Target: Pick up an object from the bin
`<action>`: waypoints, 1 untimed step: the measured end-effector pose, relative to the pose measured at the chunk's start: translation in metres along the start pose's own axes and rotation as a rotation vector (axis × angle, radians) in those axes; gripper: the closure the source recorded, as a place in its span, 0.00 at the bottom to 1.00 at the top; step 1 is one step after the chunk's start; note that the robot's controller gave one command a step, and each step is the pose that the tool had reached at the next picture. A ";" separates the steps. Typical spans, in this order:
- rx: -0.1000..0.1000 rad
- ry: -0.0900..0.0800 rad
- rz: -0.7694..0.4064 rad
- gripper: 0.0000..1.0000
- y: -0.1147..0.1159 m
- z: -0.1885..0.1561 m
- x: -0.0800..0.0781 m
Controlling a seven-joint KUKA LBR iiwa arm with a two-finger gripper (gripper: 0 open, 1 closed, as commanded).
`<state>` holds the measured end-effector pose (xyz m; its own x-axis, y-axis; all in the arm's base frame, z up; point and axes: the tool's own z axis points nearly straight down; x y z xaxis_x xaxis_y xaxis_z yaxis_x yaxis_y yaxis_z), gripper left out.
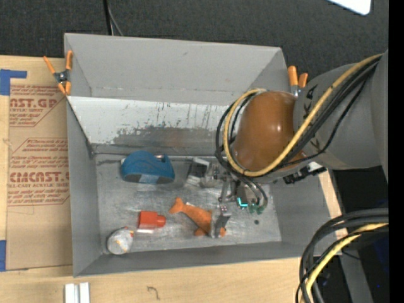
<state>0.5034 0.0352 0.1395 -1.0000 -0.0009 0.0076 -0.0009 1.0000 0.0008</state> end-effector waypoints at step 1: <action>0.000 -0.007 0.001 0.00 0.000 -0.003 -0.002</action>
Offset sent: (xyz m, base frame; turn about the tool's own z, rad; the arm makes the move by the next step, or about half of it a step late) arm -0.0022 0.0057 -0.0695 0.0798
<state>0.5054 0.0351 0.1429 -1.0000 -0.0002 0.0004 -0.0002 1.0000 0.0011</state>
